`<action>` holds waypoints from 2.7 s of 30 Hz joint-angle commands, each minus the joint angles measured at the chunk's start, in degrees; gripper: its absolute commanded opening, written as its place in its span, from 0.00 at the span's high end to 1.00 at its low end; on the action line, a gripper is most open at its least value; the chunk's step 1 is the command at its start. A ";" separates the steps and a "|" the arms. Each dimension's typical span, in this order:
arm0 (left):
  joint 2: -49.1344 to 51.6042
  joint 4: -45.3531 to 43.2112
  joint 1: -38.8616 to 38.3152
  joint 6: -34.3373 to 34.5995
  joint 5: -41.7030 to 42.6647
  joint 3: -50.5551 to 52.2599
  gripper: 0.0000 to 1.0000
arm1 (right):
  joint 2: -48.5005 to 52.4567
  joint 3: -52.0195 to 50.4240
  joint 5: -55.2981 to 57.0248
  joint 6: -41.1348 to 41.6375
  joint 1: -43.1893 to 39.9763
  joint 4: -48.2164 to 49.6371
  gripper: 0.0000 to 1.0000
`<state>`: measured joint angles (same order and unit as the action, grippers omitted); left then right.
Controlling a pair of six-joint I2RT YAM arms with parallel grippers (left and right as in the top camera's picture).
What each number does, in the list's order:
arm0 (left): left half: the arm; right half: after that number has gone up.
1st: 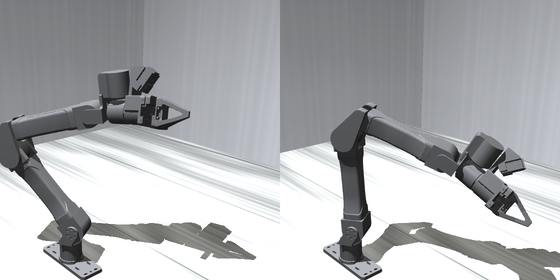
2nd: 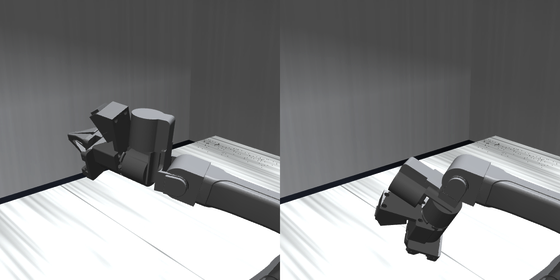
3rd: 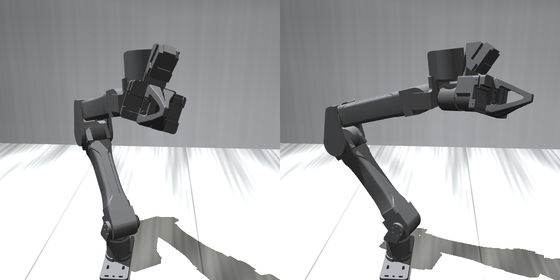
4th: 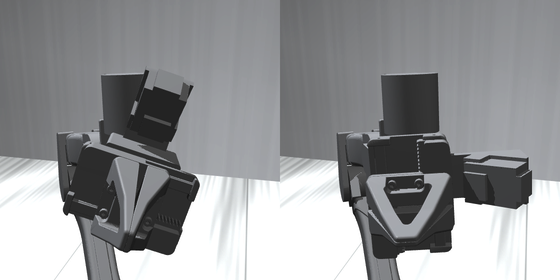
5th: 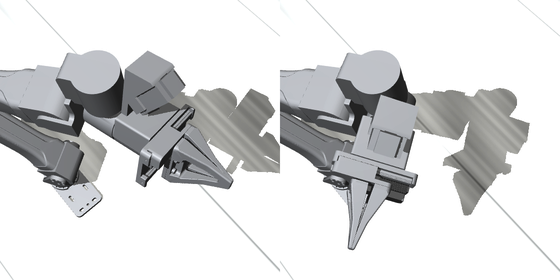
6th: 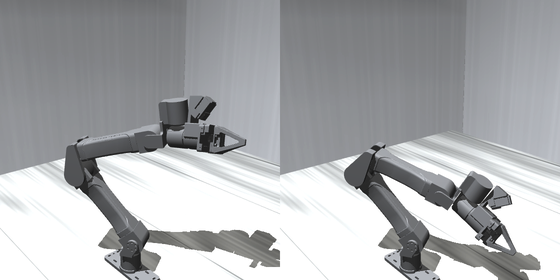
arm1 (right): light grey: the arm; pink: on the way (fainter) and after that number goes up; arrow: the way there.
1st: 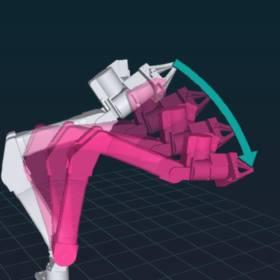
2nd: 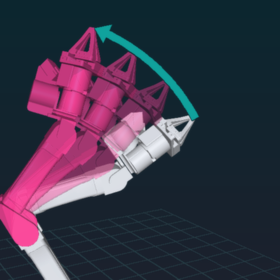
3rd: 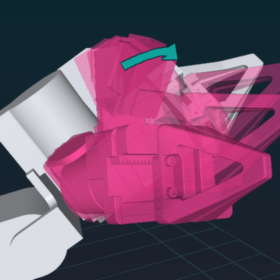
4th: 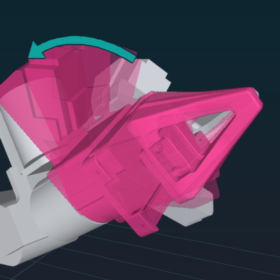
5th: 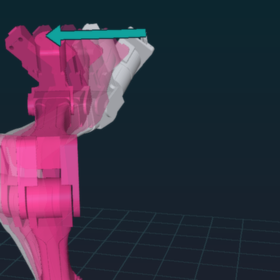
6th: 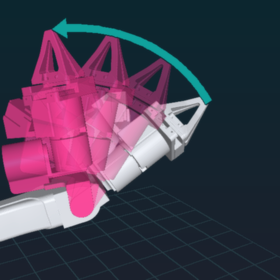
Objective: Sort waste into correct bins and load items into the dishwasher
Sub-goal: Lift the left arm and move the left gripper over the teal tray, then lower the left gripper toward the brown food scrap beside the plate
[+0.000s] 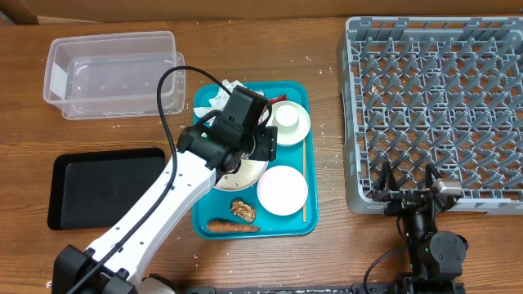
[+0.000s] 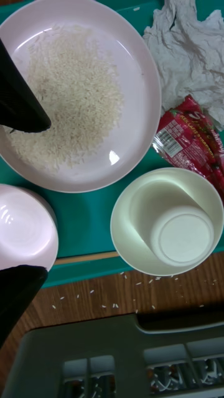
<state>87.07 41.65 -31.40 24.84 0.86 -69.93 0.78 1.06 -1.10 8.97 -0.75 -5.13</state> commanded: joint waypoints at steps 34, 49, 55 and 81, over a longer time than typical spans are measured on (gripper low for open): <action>18.08 -8.48 -2.38 -9.62 -4.46 -1.40 0.31 | -0.61 -0.61 -0.07 -0.26 -0.07 0.42 0.00; 18.16 -8.20 -2.36 -10.12 -5.60 -1.38 0.30 | -0.61 -0.61 -0.07 -0.26 -0.07 0.42 0.00; 18.14 -4.90 -2.38 -8.68 -5.68 -2.25 0.30 | -0.61 -0.61 -0.07 -0.26 -0.07 0.42 0.00; 9.81 25.99 -2.27 -0.42 -2.73 -14.60 0.30 | -0.61 -0.61 -0.07 -0.26 -0.07 0.42 0.00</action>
<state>100.25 63.20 -33.41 20.25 -2.31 -83.07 0.80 1.06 -1.10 8.97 -0.75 -5.13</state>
